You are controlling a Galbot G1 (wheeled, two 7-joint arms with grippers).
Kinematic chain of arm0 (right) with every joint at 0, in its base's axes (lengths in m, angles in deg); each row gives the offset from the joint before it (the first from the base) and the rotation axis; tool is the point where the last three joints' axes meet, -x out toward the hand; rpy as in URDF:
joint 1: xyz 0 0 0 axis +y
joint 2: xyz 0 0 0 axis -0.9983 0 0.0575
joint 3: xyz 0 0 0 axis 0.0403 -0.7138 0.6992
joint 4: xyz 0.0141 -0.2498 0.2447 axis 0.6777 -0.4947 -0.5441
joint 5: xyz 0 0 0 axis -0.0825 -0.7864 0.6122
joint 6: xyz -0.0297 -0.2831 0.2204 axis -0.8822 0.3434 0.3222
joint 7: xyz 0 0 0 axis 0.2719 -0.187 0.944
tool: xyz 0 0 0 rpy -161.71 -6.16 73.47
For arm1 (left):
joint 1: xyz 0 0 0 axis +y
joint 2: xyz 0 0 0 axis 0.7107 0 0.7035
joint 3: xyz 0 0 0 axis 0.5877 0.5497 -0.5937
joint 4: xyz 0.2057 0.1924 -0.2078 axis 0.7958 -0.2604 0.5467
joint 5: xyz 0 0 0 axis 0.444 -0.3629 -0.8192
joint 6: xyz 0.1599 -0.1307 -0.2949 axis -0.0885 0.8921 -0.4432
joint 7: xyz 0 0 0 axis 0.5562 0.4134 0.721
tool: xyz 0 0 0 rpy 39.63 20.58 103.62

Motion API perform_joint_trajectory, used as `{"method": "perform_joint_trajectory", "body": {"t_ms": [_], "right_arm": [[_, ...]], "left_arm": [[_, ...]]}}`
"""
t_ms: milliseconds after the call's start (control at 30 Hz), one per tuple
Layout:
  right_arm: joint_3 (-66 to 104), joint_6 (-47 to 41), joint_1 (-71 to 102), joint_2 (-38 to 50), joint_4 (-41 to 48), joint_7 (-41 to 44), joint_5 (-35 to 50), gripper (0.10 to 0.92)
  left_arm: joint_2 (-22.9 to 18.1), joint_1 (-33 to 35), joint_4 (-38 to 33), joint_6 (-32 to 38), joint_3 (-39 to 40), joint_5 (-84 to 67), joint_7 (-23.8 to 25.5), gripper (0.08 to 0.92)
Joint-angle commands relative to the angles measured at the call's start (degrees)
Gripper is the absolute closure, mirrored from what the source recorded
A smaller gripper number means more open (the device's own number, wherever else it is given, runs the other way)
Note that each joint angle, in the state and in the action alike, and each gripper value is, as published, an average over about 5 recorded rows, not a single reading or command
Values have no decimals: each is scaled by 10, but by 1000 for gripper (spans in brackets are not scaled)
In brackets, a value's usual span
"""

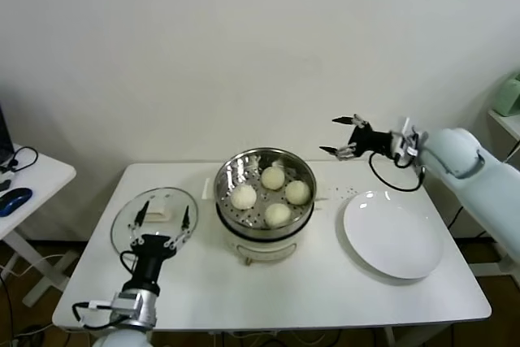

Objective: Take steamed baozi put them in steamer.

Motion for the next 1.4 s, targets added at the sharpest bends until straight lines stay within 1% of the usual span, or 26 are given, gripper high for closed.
{"method": "perform_joint_trajectory", "body": {"t_ms": [33,200,333,433,533,800,1167,1400], "right_arm": [[484,97,475,-168,-109,-109,-66,203],[540,163,563,-287,-140,-129,-104,203],[562,198,616,-373,-152,-133,-129,203],[565,215,651,-413,-157,-133,-138,203],[561,227,681,-435,-159,-134,-141,203],[539,249,720,-455,-164,-158,-143,203],[498,249,739,-421,-174,-201,-133,203],[489,247,735,-413,-177,-208,-134,203]], "left_arm": [[-4,-1,8,4,-4,-3,4,177],[-4,-4,15,8,-12,-7,15,177],[-5,-6,22,11,-19,-14,25,177],[-6,-7,26,11,-24,-18,32,177],[-6,-8,30,11,-29,-24,35,177],[-9,-12,43,11,-32,-28,43,177],[-10,-13,40,5,-49,-75,46,177],[-9,-15,37,-1,-57,-77,44,177]]}}
